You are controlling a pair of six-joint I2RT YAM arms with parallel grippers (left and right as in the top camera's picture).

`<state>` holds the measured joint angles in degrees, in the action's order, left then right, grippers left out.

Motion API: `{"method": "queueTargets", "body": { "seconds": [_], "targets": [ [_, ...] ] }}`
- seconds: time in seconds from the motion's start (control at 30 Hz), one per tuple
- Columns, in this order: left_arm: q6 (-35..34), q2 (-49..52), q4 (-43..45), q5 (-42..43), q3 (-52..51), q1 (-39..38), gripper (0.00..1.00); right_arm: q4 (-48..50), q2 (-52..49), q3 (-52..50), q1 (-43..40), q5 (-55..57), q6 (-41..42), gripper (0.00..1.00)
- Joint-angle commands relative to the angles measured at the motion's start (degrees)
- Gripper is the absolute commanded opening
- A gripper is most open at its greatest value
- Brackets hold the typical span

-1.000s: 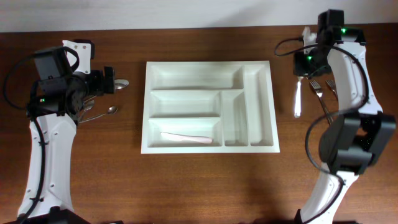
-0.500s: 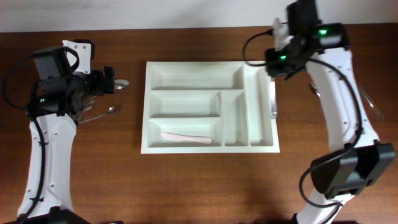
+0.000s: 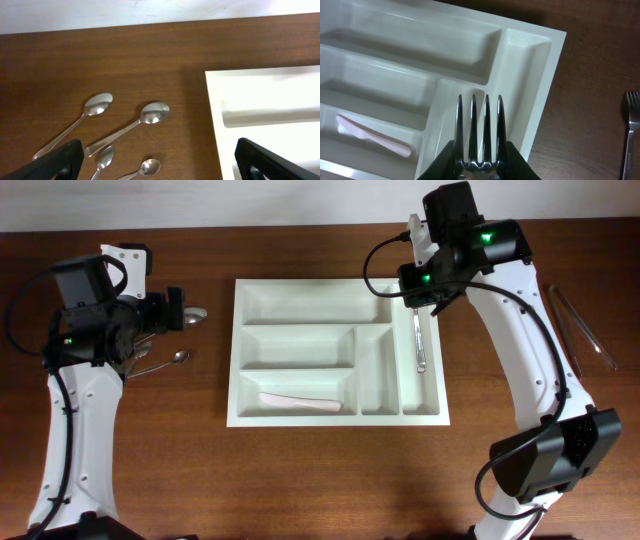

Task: Pack container
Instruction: 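Carry the fork into the tray's right narrow compartment and release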

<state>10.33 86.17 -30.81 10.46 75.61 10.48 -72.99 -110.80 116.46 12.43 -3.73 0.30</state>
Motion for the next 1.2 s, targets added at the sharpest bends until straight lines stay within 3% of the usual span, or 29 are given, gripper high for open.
{"method": "queueTargets", "body": {
  "seconds": [0.0, 1.17],
  "targets": [
    [0.9, 0.6, -0.1, -0.4, 1.2, 0.2, 0.99, 0.3, 0.3, 0.8, -0.1, 1.2, 0.9, 0.19],
    [0.9, 0.6, -0.1, -0.4, 1.2, 0.2, 0.99, 1.9, -13.5, -1.9, -3.1, 4.5, 5.3, 0.2]
  ]
}}
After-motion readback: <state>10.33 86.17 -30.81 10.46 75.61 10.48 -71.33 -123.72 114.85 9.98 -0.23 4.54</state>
